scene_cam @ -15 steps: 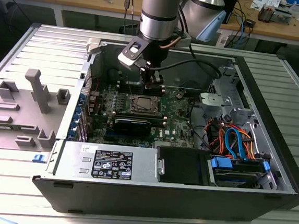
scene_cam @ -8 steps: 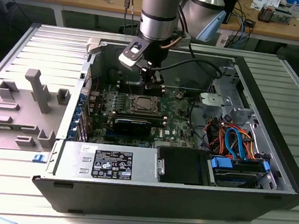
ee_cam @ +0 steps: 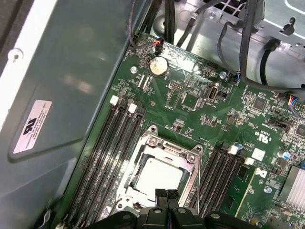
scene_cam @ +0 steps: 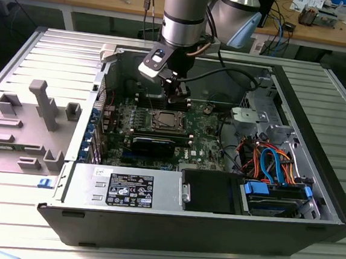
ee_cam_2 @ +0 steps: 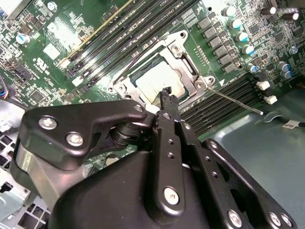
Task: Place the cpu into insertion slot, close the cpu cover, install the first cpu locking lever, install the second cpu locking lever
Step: 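Install the first cpu locking lever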
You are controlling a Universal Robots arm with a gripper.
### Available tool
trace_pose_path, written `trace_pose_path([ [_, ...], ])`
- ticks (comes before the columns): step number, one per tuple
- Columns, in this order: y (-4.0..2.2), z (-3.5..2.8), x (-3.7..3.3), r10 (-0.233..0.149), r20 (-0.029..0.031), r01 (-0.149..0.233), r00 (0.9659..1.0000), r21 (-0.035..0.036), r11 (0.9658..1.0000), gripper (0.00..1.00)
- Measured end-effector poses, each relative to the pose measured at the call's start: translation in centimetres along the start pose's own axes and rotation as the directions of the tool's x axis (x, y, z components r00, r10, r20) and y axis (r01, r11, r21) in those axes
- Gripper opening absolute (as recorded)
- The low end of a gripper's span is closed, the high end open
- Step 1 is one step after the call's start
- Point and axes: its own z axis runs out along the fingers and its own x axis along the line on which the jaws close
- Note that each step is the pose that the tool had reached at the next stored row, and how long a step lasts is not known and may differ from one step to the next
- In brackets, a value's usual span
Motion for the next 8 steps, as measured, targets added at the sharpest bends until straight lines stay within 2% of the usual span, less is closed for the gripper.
trace_pose_path([
  [8, 0.00, 0.00, 0.00, -0.029, 0.0008, 0.029, 0.9996, -0.0012, 0.9996, 0.11],
])
